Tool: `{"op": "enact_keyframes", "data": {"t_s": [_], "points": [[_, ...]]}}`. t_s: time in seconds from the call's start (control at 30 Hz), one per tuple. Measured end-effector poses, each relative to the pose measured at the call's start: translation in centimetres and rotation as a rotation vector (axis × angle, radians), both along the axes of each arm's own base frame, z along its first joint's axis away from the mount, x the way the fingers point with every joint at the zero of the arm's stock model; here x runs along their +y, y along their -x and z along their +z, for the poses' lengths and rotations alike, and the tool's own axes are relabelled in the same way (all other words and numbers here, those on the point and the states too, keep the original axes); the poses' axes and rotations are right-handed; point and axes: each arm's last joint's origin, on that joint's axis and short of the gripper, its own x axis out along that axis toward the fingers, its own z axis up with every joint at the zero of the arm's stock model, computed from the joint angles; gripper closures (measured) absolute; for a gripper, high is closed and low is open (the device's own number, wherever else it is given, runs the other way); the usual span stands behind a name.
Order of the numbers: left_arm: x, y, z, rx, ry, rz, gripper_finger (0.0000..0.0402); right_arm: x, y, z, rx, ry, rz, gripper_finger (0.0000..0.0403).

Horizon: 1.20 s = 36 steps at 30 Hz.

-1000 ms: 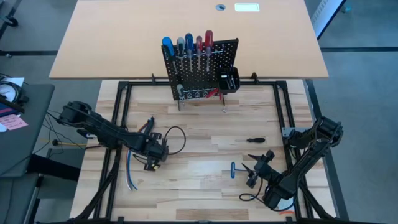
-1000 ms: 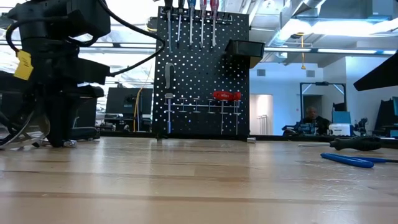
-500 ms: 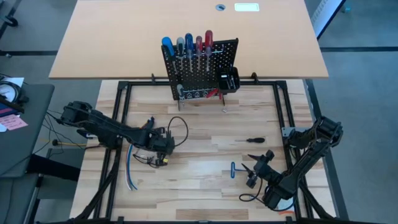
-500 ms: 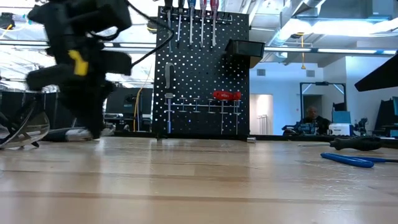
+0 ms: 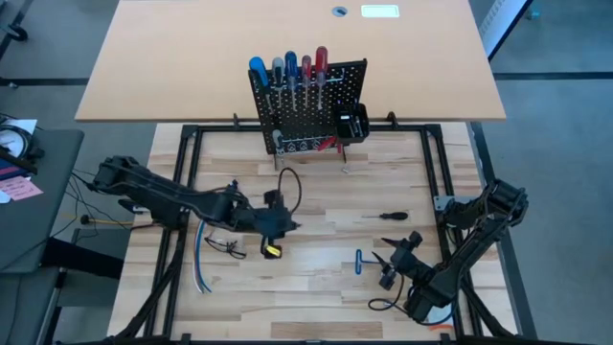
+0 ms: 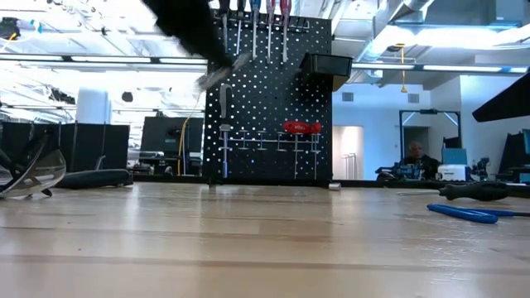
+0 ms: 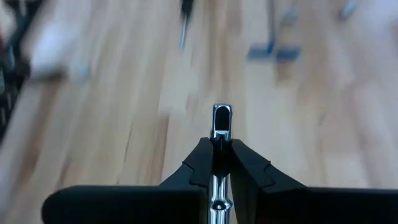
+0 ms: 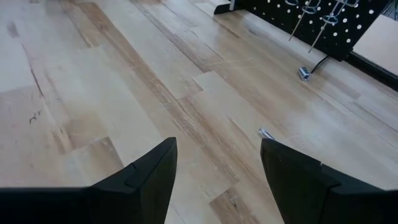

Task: Hang tools onto peg board
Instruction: Put the extension bar into the black bin on the pegboard

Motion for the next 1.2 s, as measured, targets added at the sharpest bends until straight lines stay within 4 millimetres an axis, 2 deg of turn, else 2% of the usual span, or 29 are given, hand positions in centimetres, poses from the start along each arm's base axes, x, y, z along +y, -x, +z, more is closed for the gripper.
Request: {"op": "enact_keyframes", "data": {"t_s": [0.13,0.27,0.43,0.57,0.9,1.03,1.2], "points": [[-1.0,-1.0,2.5,-0.176,-0.06,-0.051,0.0381,0.0,0.0,0.0,0.005,0.006,0.004,0.0163],[-1.2,-2.0,5.3,-0.363,-0.082,-0.033,0.0381,-0.1,-0.1,0.0,0.005,0.005,-0.001,0.0163],[0.0,-3.0,11.3,-0.603,-0.17,-0.024,0.0381,-0.3,-0.4,0.0,0.002,0.0,-0.016,0.0163],[1.1,-4.9,13.5,-0.624,-0.298,-0.017,0.0381,-0.2,-0.5,0.0,0.0,-0.003,-0.012,0.0163],[3.1,-13.4,13.7,-0.459,-0.459,-0.01,0.0382,-0.1,-0.5,-0.1,0.019,0.003,0.0,0.0163],[3.6,-14.9,14.1,-0.43,-0.484,-0.006,0.0383,0.0,-0.4,-0.2,0.076,0.004,0.016,0.0163],[4.1,-15.5,13.8,-0.406,-0.515,-0.014,0.0383,-0.1,-0.5,-0.2,0.094,0.025,0.027,0.0163]]}}
